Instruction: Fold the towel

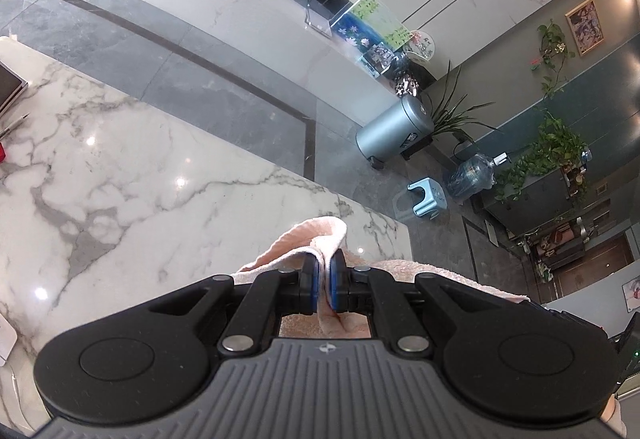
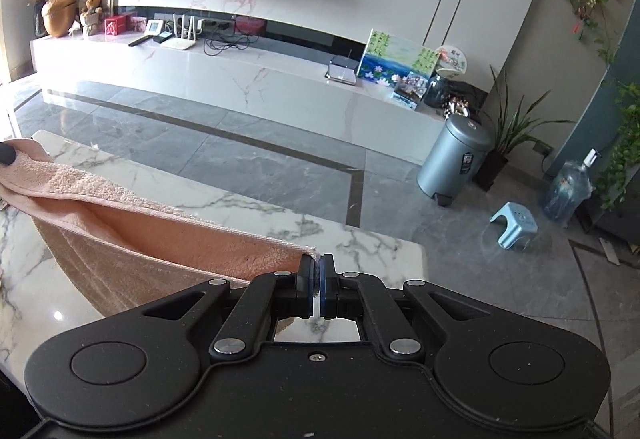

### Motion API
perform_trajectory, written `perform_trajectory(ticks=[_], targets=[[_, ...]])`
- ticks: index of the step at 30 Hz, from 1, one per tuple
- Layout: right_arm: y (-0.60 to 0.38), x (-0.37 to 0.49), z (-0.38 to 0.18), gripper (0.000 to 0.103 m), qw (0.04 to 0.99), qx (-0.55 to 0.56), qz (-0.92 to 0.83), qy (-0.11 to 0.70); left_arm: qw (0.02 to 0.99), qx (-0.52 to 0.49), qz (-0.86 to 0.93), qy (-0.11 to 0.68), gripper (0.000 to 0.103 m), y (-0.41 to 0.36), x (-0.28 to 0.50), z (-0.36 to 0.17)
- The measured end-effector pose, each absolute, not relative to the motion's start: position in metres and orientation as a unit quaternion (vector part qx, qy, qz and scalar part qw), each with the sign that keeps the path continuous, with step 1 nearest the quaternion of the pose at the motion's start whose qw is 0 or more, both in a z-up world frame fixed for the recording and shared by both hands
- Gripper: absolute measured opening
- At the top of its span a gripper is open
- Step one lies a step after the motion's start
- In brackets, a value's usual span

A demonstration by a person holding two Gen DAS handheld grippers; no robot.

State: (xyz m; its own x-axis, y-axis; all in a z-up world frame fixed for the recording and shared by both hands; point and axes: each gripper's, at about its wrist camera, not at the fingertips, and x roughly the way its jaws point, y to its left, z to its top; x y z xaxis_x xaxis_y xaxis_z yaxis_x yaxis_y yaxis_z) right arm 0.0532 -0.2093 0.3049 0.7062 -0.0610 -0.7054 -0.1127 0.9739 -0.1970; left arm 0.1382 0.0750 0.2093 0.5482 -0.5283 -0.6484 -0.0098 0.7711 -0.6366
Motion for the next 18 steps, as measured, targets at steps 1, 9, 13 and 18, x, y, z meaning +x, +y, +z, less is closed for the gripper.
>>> perform_trajectory(ticks=[1,9,13,18], targets=[[-0.209,0.06,0.304,0.001,0.917,-0.113,0.013,0.382,0.826,-0.303,-0.154,0.449,0.005,0.076,0.139,0.208],[-0.201,0.13,0.306,0.001,0.921,-0.13,-0.002,0.367,0.825,-0.308,-0.137,0.453,0.005,0.077,0.19,0.199],[-0.198,0.168,0.309,0.001,0.926,-0.136,-0.007,0.352,0.831,-0.31,-0.138,0.441,0.005,0.078,0.22,0.205],[-0.206,0.202,0.316,0.001,0.937,-0.119,-0.013,0.327,0.841,-0.324,-0.154,0.404,0.005,0.082,0.242,0.215]])
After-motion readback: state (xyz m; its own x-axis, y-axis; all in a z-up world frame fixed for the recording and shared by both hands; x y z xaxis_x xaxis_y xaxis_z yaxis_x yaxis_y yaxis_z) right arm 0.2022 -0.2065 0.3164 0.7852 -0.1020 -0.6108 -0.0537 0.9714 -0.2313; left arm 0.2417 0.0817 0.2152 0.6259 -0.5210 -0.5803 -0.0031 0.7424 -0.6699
